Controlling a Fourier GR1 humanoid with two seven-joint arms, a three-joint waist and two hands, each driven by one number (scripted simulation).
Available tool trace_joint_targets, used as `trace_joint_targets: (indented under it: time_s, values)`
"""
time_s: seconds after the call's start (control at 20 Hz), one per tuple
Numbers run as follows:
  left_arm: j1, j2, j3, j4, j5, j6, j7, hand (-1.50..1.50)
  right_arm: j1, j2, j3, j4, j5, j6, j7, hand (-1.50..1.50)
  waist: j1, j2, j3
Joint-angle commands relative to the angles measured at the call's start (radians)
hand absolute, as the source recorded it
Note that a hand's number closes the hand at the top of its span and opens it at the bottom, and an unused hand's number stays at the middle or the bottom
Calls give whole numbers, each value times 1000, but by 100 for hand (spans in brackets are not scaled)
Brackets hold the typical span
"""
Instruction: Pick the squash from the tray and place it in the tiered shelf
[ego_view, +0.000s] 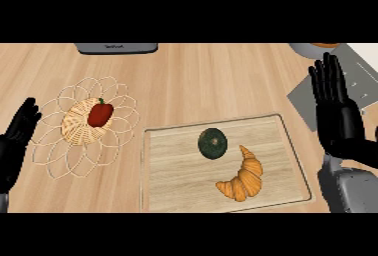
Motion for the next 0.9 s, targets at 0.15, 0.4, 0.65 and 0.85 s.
trace_joint_targets:
  time_s: [0.15, 0.4, 0.65, 0.85]
  values:
    - [-91, -117, -26, -33, 3, 67, 43, 0, -115, 70, 227, 42, 87, 51, 163, 150, 51, -10, 5]
    - [-109, -199, -72, -84, 8, 125, 123, 0, -178, 186, 143, 165, 14, -84, 308, -150, 48, -8, 7]
    - [-38, -222, -66, -118, -9, 132, 125, 0, -233, 100, 129, 80, -75, 138, 277, -150, 40, -12, 6]
    - [-93, -215, -50, -114, -15, 152, 170, 0, -209, -64, 205, -71, -44, 276, 445, -150, 24, -18, 5]
